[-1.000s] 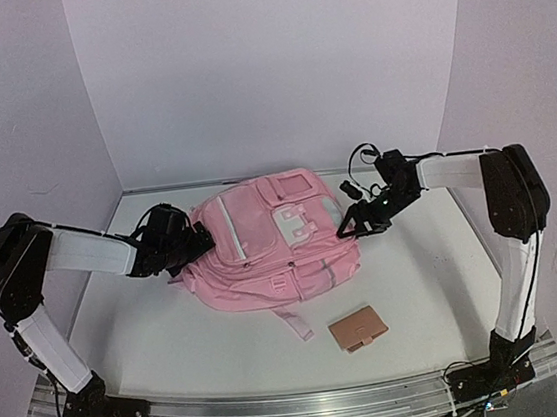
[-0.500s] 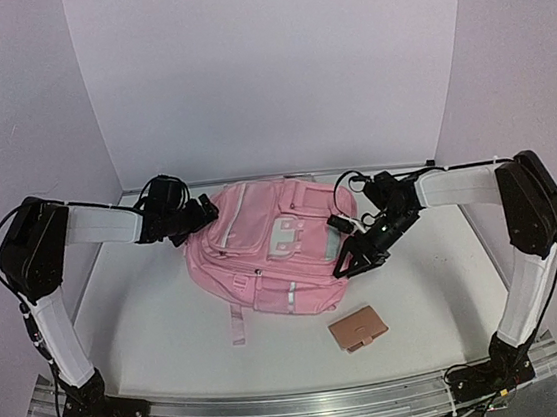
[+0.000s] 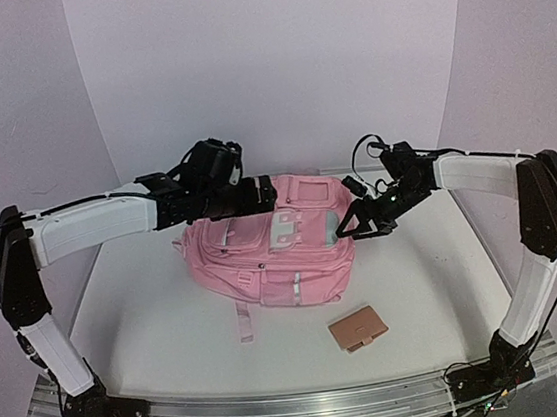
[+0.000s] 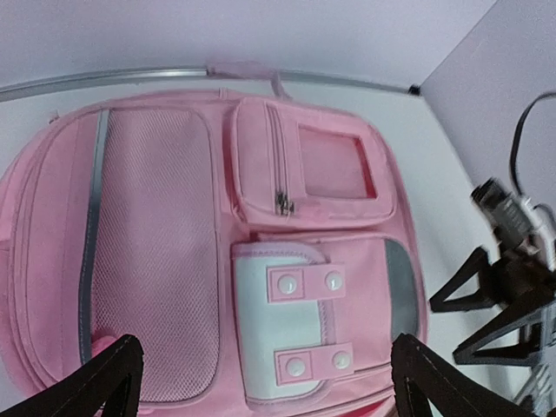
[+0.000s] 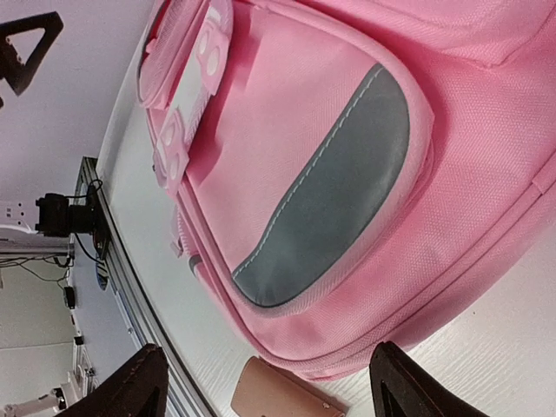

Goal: Pack the student bag
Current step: Adjust the student bag at the center of the board.

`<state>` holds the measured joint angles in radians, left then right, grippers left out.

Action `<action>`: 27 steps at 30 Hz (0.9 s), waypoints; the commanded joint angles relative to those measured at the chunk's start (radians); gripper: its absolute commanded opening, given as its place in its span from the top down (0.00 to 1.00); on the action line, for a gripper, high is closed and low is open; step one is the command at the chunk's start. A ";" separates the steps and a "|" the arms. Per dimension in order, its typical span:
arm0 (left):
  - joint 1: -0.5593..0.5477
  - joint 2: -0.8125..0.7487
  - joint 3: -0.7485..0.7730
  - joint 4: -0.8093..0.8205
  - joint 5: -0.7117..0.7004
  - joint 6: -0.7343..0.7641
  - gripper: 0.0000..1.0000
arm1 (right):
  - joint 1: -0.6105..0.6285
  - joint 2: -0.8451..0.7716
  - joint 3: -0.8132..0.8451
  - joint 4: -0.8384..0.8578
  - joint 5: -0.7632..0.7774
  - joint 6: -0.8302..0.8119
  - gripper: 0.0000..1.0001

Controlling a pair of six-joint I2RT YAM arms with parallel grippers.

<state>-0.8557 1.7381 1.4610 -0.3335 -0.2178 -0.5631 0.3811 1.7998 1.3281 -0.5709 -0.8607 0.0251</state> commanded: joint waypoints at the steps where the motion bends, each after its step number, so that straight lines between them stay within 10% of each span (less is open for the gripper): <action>1: -0.082 0.194 0.190 -0.217 -0.123 0.065 0.00 | 0.007 0.034 0.013 0.130 0.062 0.125 0.20; 14: -0.162 0.527 0.634 -0.537 -0.281 0.089 0.12 | 0.007 0.126 0.013 0.238 0.149 0.218 0.23; 27: -0.142 0.435 0.585 -0.716 -0.450 -0.040 0.78 | 0.007 0.199 0.017 0.238 0.214 0.188 0.32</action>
<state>-1.0303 2.2733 2.0946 -0.9371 -0.5644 -0.5549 0.3856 1.9510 1.3334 -0.3364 -0.7348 0.2295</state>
